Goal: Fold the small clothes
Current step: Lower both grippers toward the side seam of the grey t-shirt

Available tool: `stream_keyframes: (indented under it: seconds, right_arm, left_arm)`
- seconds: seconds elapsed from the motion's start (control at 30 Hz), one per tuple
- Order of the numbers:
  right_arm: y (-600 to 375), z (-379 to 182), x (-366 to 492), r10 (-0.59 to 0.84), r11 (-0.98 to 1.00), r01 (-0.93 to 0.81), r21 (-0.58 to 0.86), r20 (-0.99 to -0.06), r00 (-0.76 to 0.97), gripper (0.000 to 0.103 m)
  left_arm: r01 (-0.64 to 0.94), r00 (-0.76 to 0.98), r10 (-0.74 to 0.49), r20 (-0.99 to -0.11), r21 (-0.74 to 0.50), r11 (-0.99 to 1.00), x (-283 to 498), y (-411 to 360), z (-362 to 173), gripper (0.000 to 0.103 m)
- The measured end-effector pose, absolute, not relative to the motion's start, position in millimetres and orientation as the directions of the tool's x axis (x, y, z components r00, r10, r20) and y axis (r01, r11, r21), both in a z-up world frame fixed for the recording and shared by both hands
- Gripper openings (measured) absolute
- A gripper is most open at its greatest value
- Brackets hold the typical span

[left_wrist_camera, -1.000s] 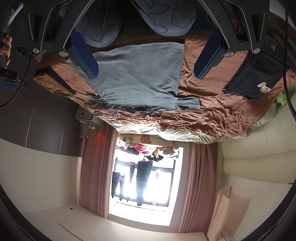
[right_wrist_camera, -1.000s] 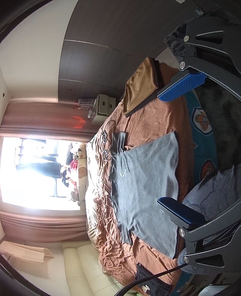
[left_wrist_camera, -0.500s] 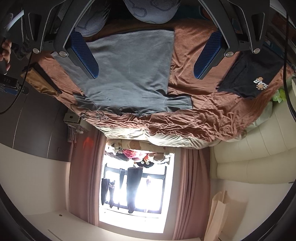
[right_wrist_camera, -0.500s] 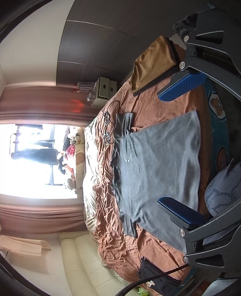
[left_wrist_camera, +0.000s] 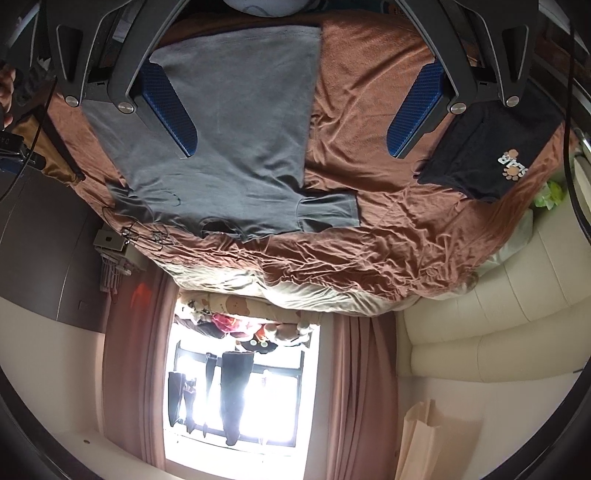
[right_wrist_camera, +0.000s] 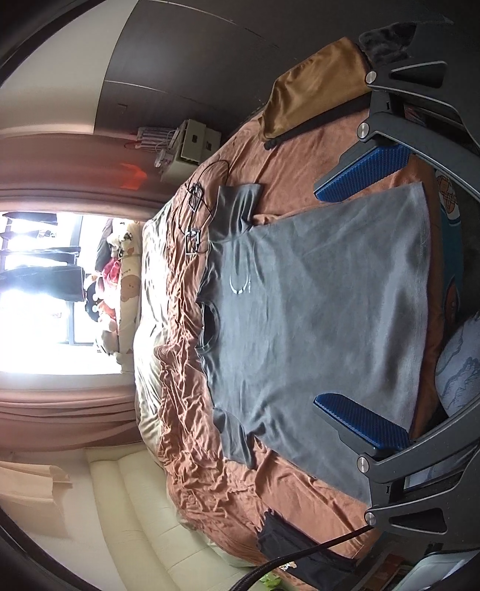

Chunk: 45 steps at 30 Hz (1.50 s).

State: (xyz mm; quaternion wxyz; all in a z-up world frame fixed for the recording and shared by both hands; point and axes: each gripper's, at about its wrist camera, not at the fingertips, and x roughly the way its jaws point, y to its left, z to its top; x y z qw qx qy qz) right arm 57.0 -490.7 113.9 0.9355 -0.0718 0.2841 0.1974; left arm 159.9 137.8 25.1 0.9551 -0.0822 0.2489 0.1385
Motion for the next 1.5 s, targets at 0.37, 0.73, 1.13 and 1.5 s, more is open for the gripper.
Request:
stream_keyframes:
  seconds: [0.37,0.73,1.13,1.5]
  right_arm:
    - [-455,108,115,0.387,0.879,-0.477,0.003,-0.590,0.709,0.103]
    - [-393,103,167,0.434,0.840,-0.542,-0.023,-0.570,0.698,0.103]
    - [-326,62,231,0.521,0.789,-0.614,0.029,-0.561,0.643,0.097]
    - [-263,26,303,0.543,0.750,-0.658,0.064,-0.627,0.558,0.088]
  left_arm:
    - [-0.359,0.815,0.246,-0.524,-0.124,0.925,206,189,26,0.103]
    - [-0.396,0.815,0.270,-0.513,-0.153,0.905,242,252,24,0.103]
    - [-0.436,0.783,0.304,-0.543,-0.130,0.891,307,305,-2,0.103]
    - [-0.460,0.724,0.277,-0.631,-0.143,0.876,379,343,-50,0.089]
